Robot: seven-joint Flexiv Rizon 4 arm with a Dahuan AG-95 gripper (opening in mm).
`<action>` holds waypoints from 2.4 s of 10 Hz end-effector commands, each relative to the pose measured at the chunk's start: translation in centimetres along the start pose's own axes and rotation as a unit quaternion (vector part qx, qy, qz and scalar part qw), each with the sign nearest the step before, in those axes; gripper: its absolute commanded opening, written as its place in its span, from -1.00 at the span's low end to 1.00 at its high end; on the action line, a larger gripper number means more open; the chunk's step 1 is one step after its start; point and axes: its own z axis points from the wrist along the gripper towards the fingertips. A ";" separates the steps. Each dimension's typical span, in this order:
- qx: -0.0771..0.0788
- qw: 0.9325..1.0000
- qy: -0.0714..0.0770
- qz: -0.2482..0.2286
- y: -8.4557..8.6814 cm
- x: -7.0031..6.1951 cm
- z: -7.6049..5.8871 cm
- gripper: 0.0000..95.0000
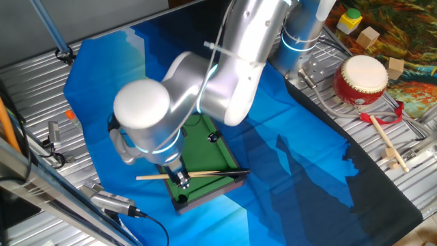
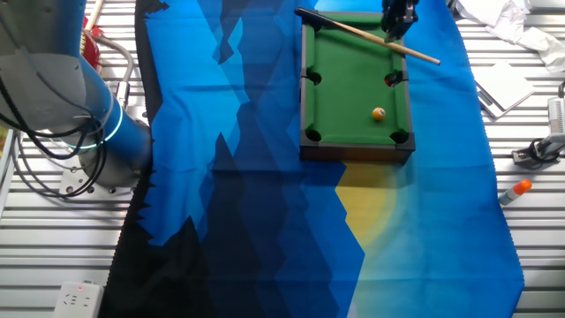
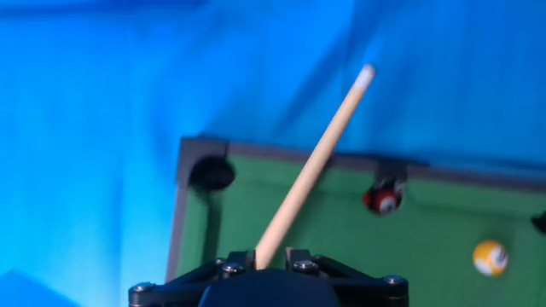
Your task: Hit the pool ball
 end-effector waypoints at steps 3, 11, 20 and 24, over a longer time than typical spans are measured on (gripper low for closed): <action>0.000 1.000 -0.003 0.011 -0.4 1.5 0.9 -0.20; -0.001 0.998 -0.010 0.058 0.6 4.8 4.0 -1.00; 0.012 0.994 -0.001 0.112 -1.6 6.9 1.9 -1.00; 0.017 0.990 0.036 0.138 -4.0 10.7 -0.7 -1.00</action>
